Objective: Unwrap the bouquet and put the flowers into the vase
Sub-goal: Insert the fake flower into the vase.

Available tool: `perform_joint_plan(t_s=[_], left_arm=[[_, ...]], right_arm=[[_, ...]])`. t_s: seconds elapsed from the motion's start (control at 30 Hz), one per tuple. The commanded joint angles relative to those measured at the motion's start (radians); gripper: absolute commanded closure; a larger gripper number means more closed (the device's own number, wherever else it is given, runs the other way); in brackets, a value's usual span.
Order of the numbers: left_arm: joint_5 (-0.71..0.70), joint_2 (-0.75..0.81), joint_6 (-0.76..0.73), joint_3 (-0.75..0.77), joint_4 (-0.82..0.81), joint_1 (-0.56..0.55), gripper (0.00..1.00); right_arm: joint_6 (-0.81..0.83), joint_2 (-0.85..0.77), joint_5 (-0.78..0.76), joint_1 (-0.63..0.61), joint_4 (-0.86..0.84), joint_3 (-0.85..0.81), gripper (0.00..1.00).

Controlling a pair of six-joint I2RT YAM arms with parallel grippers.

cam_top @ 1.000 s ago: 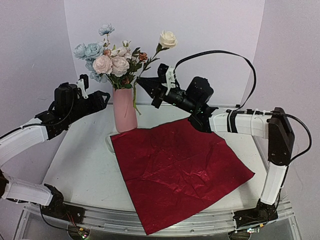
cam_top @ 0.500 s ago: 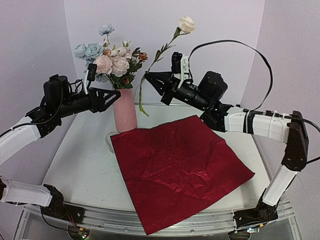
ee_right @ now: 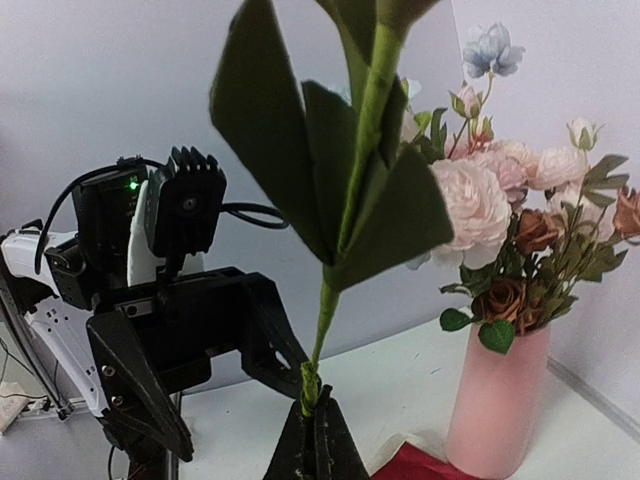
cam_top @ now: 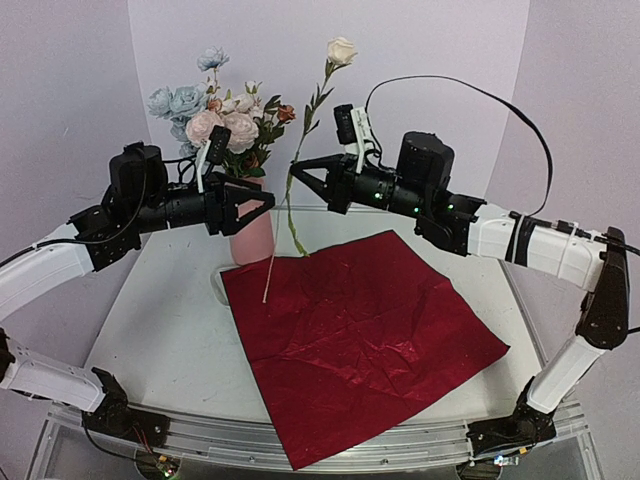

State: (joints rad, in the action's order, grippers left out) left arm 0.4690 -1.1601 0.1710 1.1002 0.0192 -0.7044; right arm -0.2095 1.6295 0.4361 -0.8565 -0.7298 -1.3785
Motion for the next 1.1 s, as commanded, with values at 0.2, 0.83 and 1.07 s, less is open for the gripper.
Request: perform_joint_plan(t_s=[0.2, 0.83, 1.07], left_arm=[[0.049, -0.018, -0.058, 0.069, -0.015, -0.004, 0.40], [0.133, -0.109, -0.031, 0.096, -0.015, -0.017, 0.71], [0.140, -0.130, -0.025, 0.105, -0.015, -0.021, 0.99]], right_arm=[[-0.100, -0.055, 0.035, -0.029, 0.026, -0.043, 1.00], [-0.088, -0.052, 0.047, -0.039, 0.036, -0.054, 1.00], [-0.088, -0.051, 0.050, -0.039, 0.035, -0.053, 1.00]])
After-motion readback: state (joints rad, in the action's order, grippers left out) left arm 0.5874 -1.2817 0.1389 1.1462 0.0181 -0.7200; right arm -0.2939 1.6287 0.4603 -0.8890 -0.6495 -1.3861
